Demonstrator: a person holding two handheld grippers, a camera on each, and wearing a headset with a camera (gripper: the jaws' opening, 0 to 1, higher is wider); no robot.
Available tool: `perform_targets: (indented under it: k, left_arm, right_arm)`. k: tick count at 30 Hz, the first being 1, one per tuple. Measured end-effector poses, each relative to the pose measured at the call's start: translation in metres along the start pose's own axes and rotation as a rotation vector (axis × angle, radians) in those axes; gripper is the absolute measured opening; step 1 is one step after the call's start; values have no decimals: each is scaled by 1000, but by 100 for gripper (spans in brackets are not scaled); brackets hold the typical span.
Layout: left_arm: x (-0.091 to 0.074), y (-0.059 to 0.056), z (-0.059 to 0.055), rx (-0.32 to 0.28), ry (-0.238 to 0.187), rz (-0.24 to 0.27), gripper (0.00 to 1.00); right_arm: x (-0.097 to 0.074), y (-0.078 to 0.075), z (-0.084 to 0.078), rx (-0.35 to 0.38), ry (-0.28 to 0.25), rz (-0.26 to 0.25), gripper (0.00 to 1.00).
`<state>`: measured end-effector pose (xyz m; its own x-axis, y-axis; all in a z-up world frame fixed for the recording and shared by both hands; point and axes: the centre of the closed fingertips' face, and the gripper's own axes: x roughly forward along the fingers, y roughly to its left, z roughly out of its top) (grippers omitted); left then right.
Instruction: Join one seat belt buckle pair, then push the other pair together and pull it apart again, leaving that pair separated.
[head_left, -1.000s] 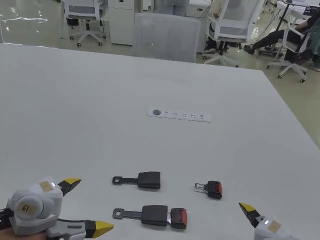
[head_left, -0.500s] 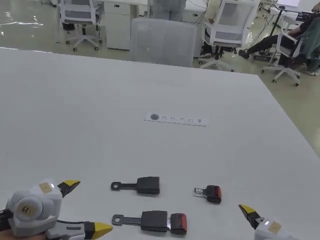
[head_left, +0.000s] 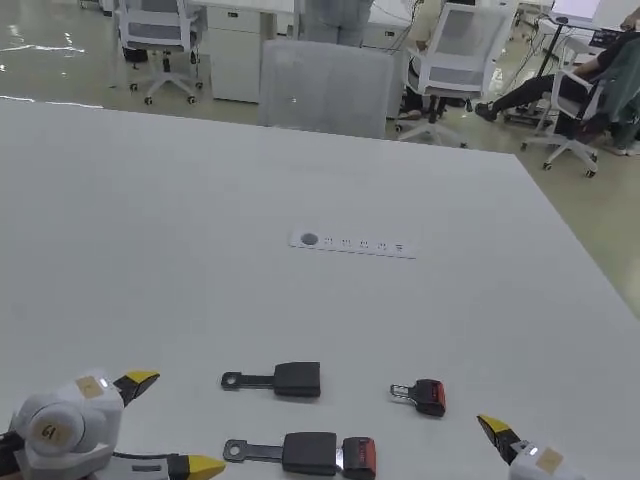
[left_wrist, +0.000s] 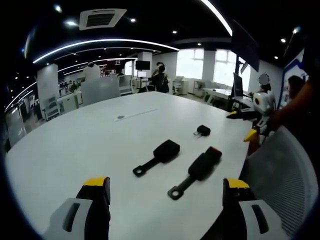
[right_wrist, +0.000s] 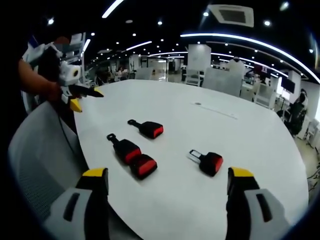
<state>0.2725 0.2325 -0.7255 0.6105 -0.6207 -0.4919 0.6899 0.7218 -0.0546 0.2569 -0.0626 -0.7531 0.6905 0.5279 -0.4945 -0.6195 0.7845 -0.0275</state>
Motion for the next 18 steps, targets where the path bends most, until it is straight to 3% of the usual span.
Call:
perform_targets:
  k: [14,18]
  left_arm:
    - [0,3,-1,-6,-11,-2,96]
    - [2,-2,-6,-5,-2,-15,96]
  right_arm:
    - [6,2,3,-4,3,0,100]
    - [7,3,2,-3,6,0,100]
